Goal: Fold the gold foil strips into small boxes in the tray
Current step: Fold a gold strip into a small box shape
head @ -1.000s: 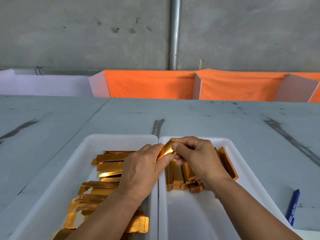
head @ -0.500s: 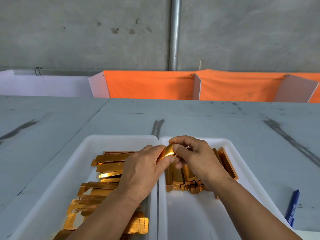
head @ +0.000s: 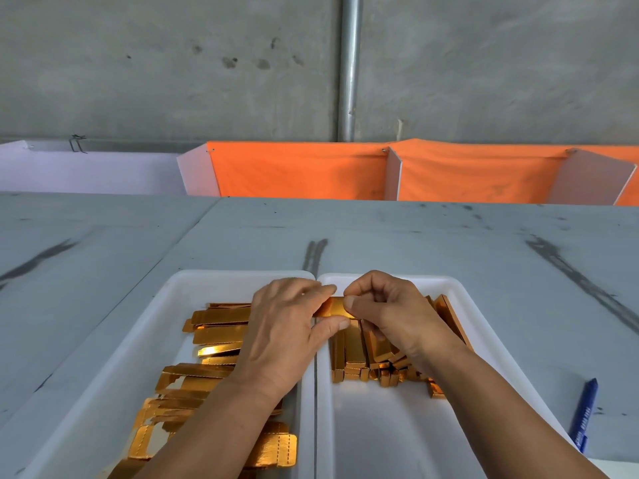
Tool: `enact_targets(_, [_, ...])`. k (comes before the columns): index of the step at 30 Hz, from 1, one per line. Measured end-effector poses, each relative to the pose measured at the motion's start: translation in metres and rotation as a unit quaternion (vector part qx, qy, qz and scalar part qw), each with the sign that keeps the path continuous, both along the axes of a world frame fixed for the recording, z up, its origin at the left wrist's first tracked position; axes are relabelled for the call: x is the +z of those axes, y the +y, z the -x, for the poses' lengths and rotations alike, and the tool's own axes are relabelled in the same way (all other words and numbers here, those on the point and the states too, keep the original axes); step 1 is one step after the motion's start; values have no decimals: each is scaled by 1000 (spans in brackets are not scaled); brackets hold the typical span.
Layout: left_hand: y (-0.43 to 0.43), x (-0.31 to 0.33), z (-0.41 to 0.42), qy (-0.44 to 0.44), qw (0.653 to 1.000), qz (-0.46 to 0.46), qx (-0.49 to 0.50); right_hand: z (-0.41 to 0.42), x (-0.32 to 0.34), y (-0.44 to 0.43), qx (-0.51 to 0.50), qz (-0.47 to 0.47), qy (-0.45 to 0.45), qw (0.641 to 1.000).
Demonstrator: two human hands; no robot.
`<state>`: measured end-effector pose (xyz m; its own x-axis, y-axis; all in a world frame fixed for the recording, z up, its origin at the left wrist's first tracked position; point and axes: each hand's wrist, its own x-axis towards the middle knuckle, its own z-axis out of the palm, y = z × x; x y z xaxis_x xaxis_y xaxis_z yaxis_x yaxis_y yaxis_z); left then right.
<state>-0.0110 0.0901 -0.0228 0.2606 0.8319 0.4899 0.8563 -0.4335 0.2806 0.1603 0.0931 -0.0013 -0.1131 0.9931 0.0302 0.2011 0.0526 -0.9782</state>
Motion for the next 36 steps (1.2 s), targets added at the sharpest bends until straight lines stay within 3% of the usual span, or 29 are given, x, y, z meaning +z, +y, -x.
enact_targets(6, [1,1,0,-132,981,-63,125,1,2,0,-11,18,92,996])
enact_targets(10, [5,-1,1,-257,958,12,128,5,-1,-1,-14,12,96,995])
enact_targets(12, [5,-3,-1,-283,952,58,105,8,-5,-1,-14,-5,65,998])
enact_targets(17, [2,0,-5,-338,934,98,62,16,-15,-3,11,-117,-134,984])
enact_targets(29, [8,-5,-3,-363,922,110,75,21,-22,-5,85,-226,-248,938])
enact_targets(32, [8,-6,-2,-342,932,102,58,17,-20,-5,51,-204,-220,953])
enact_targets(36, [7,-7,-1,-293,950,90,52,14,-17,-2,-12,-126,-104,986])
